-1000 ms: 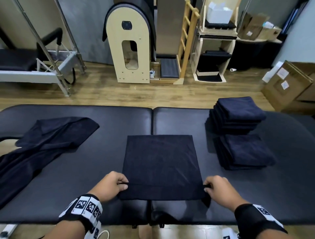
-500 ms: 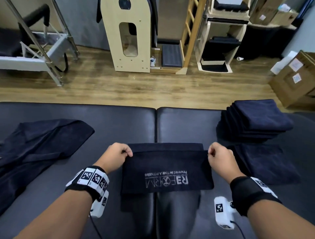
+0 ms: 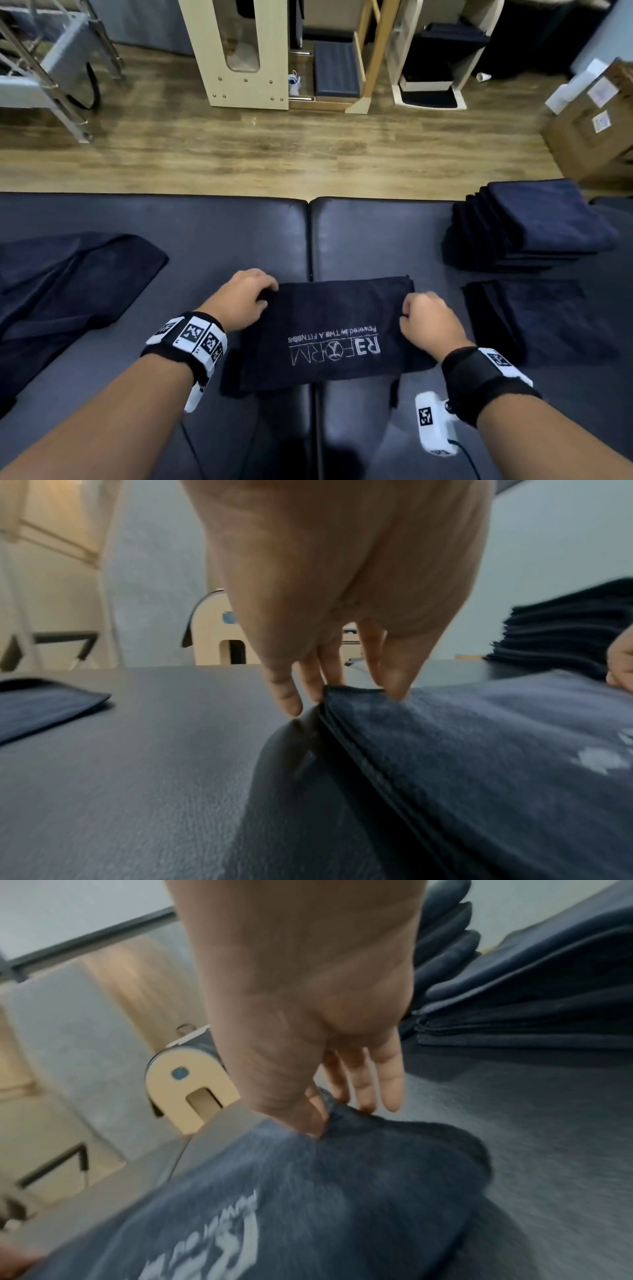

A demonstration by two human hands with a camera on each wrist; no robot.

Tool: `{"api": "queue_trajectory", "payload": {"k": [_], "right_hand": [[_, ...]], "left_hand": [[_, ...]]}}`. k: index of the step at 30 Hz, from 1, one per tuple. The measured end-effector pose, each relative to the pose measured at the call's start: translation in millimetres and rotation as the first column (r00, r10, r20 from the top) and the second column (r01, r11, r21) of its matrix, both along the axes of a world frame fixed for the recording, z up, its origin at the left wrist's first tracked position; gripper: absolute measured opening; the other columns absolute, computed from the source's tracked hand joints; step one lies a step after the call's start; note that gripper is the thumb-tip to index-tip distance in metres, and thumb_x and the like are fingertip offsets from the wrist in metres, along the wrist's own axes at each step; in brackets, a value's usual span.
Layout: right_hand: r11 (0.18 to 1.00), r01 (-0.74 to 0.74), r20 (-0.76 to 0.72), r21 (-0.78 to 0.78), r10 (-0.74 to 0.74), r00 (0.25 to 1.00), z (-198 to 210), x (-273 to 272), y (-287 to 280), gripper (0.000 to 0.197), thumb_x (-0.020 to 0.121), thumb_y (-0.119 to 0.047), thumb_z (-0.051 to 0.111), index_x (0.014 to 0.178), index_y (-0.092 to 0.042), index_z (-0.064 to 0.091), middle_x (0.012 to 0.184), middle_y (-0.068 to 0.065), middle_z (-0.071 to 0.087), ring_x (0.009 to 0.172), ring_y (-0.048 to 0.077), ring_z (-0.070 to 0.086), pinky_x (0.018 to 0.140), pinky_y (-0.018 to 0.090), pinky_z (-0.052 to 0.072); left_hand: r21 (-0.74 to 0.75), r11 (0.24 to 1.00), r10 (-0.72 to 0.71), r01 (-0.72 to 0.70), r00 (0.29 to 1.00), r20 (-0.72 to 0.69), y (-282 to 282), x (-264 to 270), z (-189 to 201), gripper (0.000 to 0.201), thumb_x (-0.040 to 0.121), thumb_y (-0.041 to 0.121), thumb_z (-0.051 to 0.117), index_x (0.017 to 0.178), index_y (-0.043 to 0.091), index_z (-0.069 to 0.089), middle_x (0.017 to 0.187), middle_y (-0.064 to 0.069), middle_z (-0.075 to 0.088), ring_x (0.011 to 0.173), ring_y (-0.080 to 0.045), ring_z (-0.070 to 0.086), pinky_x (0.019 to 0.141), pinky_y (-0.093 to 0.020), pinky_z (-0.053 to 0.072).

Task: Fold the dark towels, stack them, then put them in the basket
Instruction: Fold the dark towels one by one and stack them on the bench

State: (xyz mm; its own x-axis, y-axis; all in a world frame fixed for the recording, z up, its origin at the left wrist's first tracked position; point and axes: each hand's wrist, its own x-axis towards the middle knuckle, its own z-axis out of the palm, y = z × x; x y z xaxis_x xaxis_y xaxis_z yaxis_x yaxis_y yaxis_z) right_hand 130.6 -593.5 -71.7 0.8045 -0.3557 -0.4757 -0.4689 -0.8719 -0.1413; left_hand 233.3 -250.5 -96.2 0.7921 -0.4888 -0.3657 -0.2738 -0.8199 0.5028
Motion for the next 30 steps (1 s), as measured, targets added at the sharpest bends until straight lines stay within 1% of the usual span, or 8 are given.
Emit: {"api": "queue_trajectory", "payload": {"k": [5, 8, 10, 13, 17, 22, 27, 30], "right_hand": [[0.998, 0.052, -0.122, -0.033, -0.056, 0.991, 1.7, -5.1, 5.4, 0.022, 0.081, -0.015, 0.053, 0.101, -0.014, 0.063, 0.114, 0.014, 0.064, 0.105, 0.037, 0.064, 0.086, 0.036, 0.052], [0.996, 0.083, -0.022, -0.021, -0.083, 0.996, 5.5, -2.7, 2.5, 0.025, 0.08, -0.005, 0.051, 0.097, -0.016, 0.067, 0.11, 0.013, 0.066, 0.102, 0.036, 0.064, 0.086, 0.036, 0.053], [0.999, 0.043, 0.114, -0.014, -0.041, 0.993, 5.5, 0.4, 3.2, 0.035, 0.082, -0.003, 0.052, 0.109, -0.019, 0.066, 0.12, 0.009, 0.058, 0.11, 0.036, 0.06, 0.094, 0.042, 0.049], [0.998, -0.048, 0.21, 0.04, 0.038, 0.977, 3.5, -1.5, 14.0, 0.05, 0.083, -0.011, 0.058, 0.131, -0.024, 0.057, 0.143, 0.007, 0.042, 0.128, 0.034, 0.049, 0.105, 0.049, 0.041], [0.973, -0.23, 0.261, -0.004, 0.223, 0.939, 2.5, -33.4, 33.9, 0.047, 0.084, -0.016, 0.061, 0.13, -0.019, 0.059, 0.145, 0.008, 0.04, 0.131, 0.036, 0.042, 0.106, 0.048, 0.04], [0.908, -0.418, 0.207, -0.031, 0.415, 0.886, -2.9, -104.5, 42.8, 0.049, 0.083, -0.011, 0.057, 0.132, -0.015, 0.056, 0.145, 0.01, 0.038, 0.136, 0.037, 0.032, 0.106, 0.049, 0.036], [0.875, -0.482, 0.145, -0.039, 0.482, 0.864, -7.3, -164.9, 31.1, 0.066, 0.079, -0.005, 0.059, 0.143, -0.017, 0.046, 0.15, 0.013, 0.03, 0.133, 0.038, 0.03, 0.103, 0.047, 0.042], [0.846, -0.533, 0.155, -0.025, 0.53, 0.834, -13.3, -195.2, 21.5, 0.075, 0.072, -0.003, 0.063, 0.143, -0.019, 0.043, 0.148, 0.014, 0.03, 0.127, 0.038, 0.036, 0.099, 0.047, 0.048]], "left_hand": [[0.16, 0.987, -0.012, 0.009, 1.0, 0.02, -7.3, -9.2, 2.5, 0.025, 0.089, 0.003, 0.053, 0.1, 0.021, 0.067, 0.113, 0.002, 0.051, 0.113, -0.022, 0.046, 0.097, -0.044, 0.043], [0.164, 0.986, 0.046, -0.043, 0.999, -0.014, -3.2, -21.0, 4.7, 0.024, 0.087, 0.004, 0.054, 0.092, 0.026, 0.063, 0.107, 0.003, 0.05, 0.106, -0.021, 0.051, 0.094, -0.038, 0.043], [0.131, 0.99, 0.064, -0.06, 0.998, -0.024, 3.1, -34.5, 6.1, 0.025, 0.084, 0.006, 0.059, 0.081, 0.03, 0.058, 0.098, 0.005, 0.048, 0.096, -0.021, 0.055, 0.088, -0.033, 0.047], [0.101, 0.991, 0.095, -0.09, 0.994, -0.045, 12.4, -66.8, 6.0, 0.024, 0.083, 0.009, 0.067, 0.077, 0.029, 0.057, 0.094, 0.004, 0.051, 0.088, -0.017, 0.054, 0.079, -0.026, 0.046], [0.017, 0.979, 0.203, -0.202, 0.979, -0.027, 11.6, -122.3, -1.0, 0.026, 0.082, 0.009, 0.07, 0.074, 0.031, 0.057, 0.087, 0.005, 0.051, 0.082, -0.016, 0.056, 0.074, -0.021, 0.041], [-0.05, 0.959, 0.277, -0.278, 0.96, -0.033, -13.7, -192.3, -4.7, 0.02, 0.085, 0.021, 0.072, 0.077, 0.033, 0.057, 0.089, 0.006, 0.052, 0.084, -0.013, 0.054, 0.078, -0.023, 0.043], [-0.073, 0.995, 0.063, -0.07, 0.993, -0.099, -46.4, -250.0, 0.8, 0.008, 0.089, 0.034, 0.07, 0.093, 0.028, 0.069, 0.087, 0.008, 0.055, 0.084, -0.012, 0.056, 0.078, -0.023, 0.046], [-0.081, 0.996, 0.026, -0.037, 0.99, -0.141, -43.2, -265.9, 3.6, 0.019, 0.087, 0.022, 0.067, 0.105, 0.029, 0.07, 0.082, 0.01, 0.058, 0.076, -0.006, 0.056, 0.074, -0.022, 0.05]]}}
